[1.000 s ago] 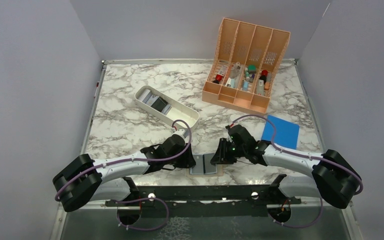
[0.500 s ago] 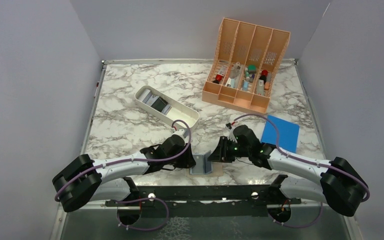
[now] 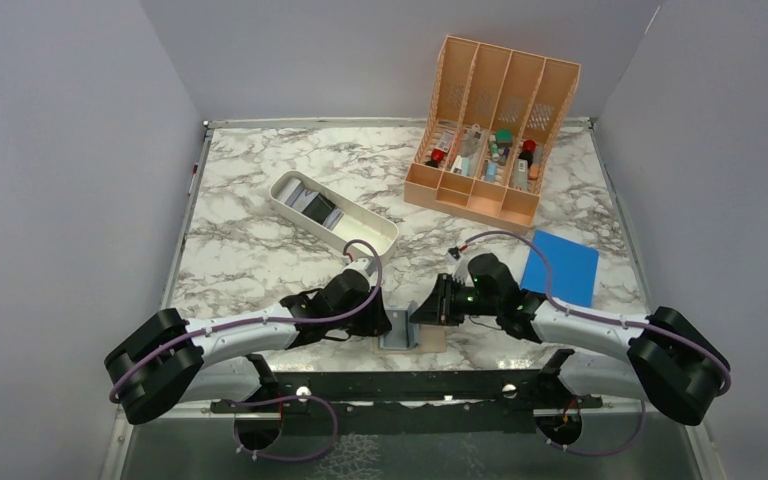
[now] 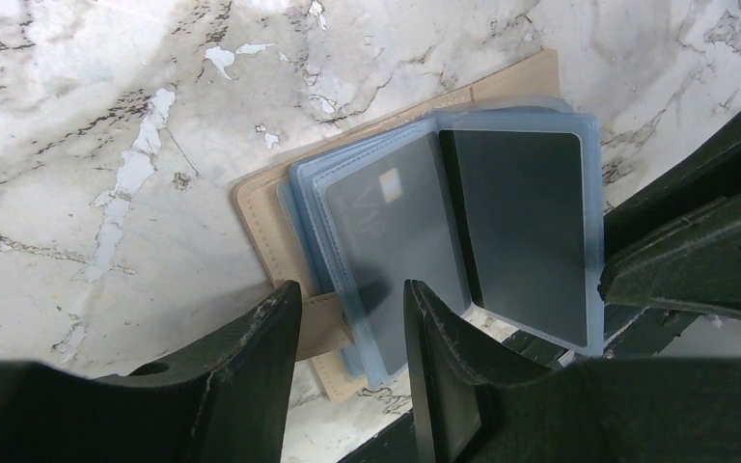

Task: Put the credit cards into the card holder
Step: Turn over the card slot in the card holder.

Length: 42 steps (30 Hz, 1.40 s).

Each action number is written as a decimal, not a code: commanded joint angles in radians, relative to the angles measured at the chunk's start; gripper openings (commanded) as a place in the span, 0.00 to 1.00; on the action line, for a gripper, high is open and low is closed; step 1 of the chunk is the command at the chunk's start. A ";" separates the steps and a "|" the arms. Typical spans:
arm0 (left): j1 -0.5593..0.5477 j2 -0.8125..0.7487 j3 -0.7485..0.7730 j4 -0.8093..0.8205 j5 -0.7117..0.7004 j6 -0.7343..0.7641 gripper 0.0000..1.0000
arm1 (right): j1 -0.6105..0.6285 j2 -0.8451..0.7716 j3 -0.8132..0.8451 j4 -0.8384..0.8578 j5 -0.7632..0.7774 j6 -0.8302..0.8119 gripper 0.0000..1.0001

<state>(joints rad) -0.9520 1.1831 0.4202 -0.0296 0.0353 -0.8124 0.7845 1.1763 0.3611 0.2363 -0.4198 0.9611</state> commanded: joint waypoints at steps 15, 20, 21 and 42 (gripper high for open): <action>-0.001 -0.017 -0.022 -0.003 -0.004 -0.013 0.47 | 0.004 0.062 0.013 -0.003 0.044 -0.010 0.09; -0.001 -0.034 -0.009 -0.023 -0.008 -0.013 0.47 | 0.004 0.068 0.032 -0.100 0.105 -0.022 0.15; -0.001 -0.041 -0.003 -0.033 -0.012 -0.013 0.47 | 0.004 0.067 0.033 -0.114 0.112 -0.021 0.15; -0.001 -0.192 0.108 -0.179 -0.204 0.052 0.47 | 0.004 -0.198 0.175 -0.535 0.315 -0.113 0.35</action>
<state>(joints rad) -0.9520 0.9771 0.4496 -0.1707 -0.0959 -0.8200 0.7845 1.0164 0.4892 -0.2340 -0.1246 0.8875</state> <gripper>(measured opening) 0.473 0.332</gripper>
